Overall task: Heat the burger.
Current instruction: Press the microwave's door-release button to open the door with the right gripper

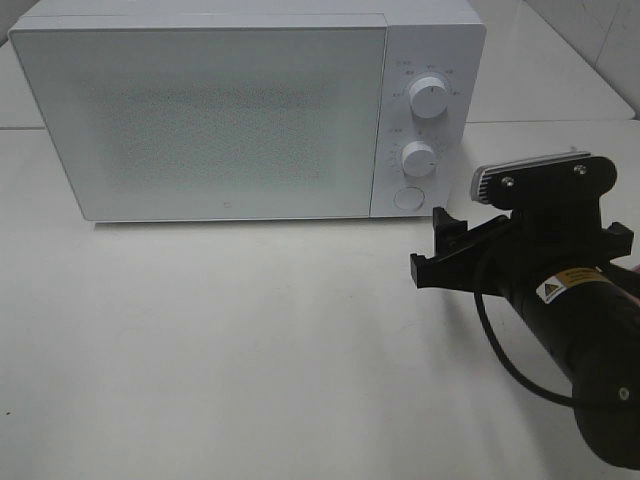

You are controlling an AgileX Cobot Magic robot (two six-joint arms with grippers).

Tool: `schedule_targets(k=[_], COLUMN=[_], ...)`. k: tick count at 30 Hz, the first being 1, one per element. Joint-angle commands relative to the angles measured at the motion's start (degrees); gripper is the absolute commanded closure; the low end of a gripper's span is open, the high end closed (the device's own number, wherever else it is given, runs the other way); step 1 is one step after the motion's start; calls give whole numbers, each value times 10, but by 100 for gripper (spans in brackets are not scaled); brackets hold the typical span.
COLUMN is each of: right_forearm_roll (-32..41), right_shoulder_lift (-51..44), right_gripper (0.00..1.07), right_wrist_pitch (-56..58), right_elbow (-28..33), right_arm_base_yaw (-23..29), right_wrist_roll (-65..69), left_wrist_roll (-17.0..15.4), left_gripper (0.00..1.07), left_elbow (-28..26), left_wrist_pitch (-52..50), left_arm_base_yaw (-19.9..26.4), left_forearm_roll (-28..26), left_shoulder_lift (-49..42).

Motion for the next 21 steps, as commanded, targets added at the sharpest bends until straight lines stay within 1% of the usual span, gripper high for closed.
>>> schedule_targets(k=[1, 3, 9, 12, 14, 15, 16, 17, 19, 20, 21], right_forearm_roll=[19, 23, 24, 24, 24, 24, 24, 24, 24, 24, 24], right_shoulder_lift=[9, 13, 15, 15, 15, 15, 15, 15, 15, 15, 15], right_gripper=[33, 33, 33, 33, 33, 33, 33, 33, 33, 33, 33], right_wrist_pitch=[-60, -60, -57, -57, -57, -57, -57, -57, -55, -55, -54], right_elbow=[-2, -2, -2, -2, -2, -2, -2, -2, -2, -2, -2], right_arm_base_yaw=[17, 28, 30, 30, 30, 30, 30, 30, 30, 30, 30], right_wrist_roll=[-5, 7, 13, 38, 84, 84, 131, 131, 210, 210, 263], left_wrist_roll=[0, 0, 0, 0, 0, 0, 0, 0, 0, 0, 0], left_gripper=[6, 6, 6, 6, 6, 6, 6, 6, 6, 6, 6], left_elbow=[2, 2, 2, 2, 2, 2, 2, 2, 2, 2, 2], left_wrist_pitch=[-9, -9, -9, -9, -9, -9, -9, -9, -9, -9, -9], left_arm_base_yaw=[-1, -1, -1, -1, -1, -1, -1, -1, -1, -1, -1], left_forearm_roll=[-3, -3, -3, -3, -3, -3, -3, -3, -3, -3, -3], left_shoulder_lift=[-14, -14, -14, -14, -14, -14, -14, -14, -14, -14, -14])
